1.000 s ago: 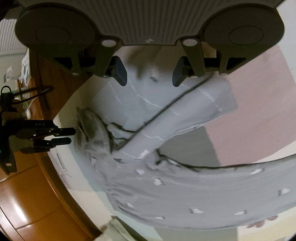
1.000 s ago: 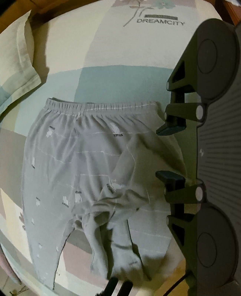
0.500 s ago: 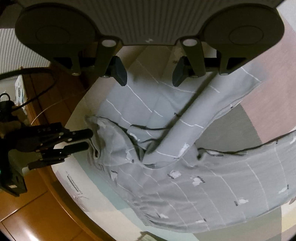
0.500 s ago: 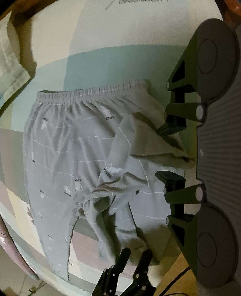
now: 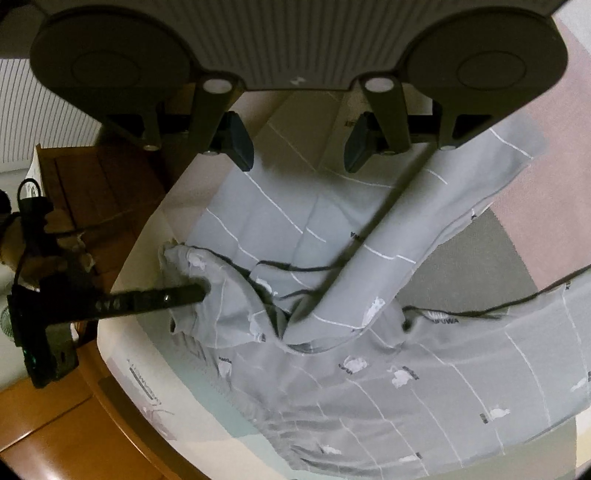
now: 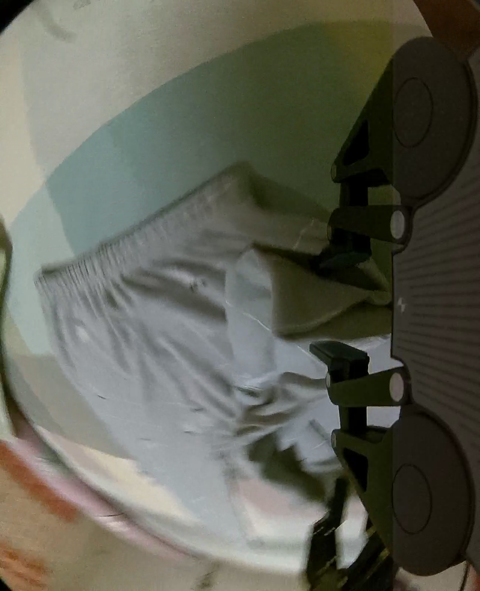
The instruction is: Fold clothes
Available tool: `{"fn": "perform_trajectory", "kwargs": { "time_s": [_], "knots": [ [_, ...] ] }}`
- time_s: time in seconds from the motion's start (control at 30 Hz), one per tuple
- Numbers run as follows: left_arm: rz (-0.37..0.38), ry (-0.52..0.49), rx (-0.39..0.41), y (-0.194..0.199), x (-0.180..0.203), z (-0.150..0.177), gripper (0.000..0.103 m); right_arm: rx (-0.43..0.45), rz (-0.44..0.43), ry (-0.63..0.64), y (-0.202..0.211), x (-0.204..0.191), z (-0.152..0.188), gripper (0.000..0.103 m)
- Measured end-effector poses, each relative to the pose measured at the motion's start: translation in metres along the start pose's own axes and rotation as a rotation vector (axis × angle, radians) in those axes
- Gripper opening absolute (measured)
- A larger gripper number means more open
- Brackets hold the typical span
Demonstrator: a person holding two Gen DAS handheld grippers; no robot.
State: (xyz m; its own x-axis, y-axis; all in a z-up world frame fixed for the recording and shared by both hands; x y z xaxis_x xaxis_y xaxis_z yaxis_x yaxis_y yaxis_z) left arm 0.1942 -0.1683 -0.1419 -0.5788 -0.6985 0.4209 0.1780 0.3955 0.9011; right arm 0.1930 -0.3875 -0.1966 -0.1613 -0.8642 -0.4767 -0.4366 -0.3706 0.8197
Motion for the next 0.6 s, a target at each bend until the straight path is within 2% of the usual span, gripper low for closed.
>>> {"fn": "perform_trajectory", "kwargs": {
  "time_s": [0.03, 0.07, 0.1, 0.23, 0.37, 0.6],
  "knots": [
    [-0.002, -0.003, -0.005, -0.001, 0.000, 0.000, 0.054, 0.014, -0.008, -0.027, 0.001, 0.006, 0.002, 0.026],
    [-0.003, -0.007, -0.009, -0.002, 0.001, 0.000, 0.054, 0.028, -0.016, -0.054, 0.002, 0.012, 0.005, 0.015],
    [-0.003, -0.011, -0.013, -0.003, 0.001, -0.001, 0.054, 0.042, -0.025, -0.079, 0.002, 0.017, 0.007, 0.012],
    [-0.010, -0.017, -0.028, -0.007, 0.000, 0.000, 0.054, 0.084, -0.043, -0.113, 0.001, 0.020, 0.011, 0.011],
    [-0.021, -0.029, -0.038, -0.007, -0.002, 0.003, 0.054, 0.084, -0.059, -0.159, 0.002, 0.017, 0.008, 0.011],
    [-0.034, -0.070, -0.035, 0.005, -0.011, 0.014, 0.054, 0.138, -0.193, -0.191, 0.023, -0.013, -0.006, 0.011]
  ]
}}
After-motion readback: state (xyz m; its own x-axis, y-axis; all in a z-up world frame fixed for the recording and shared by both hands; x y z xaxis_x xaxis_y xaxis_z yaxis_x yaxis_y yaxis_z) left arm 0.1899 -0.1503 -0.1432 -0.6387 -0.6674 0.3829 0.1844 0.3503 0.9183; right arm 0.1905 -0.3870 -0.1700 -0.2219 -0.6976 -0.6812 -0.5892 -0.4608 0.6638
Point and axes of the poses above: each gripper's, at about its wrist camera, not at the fingertips, and y roughly against the way its jaws point, x to its right, z to its underside, the point moved 8 cm from there along -y, roughly the way its jaws point, and after that the axes turned 10 degrees about y, right-handed, at the moved point
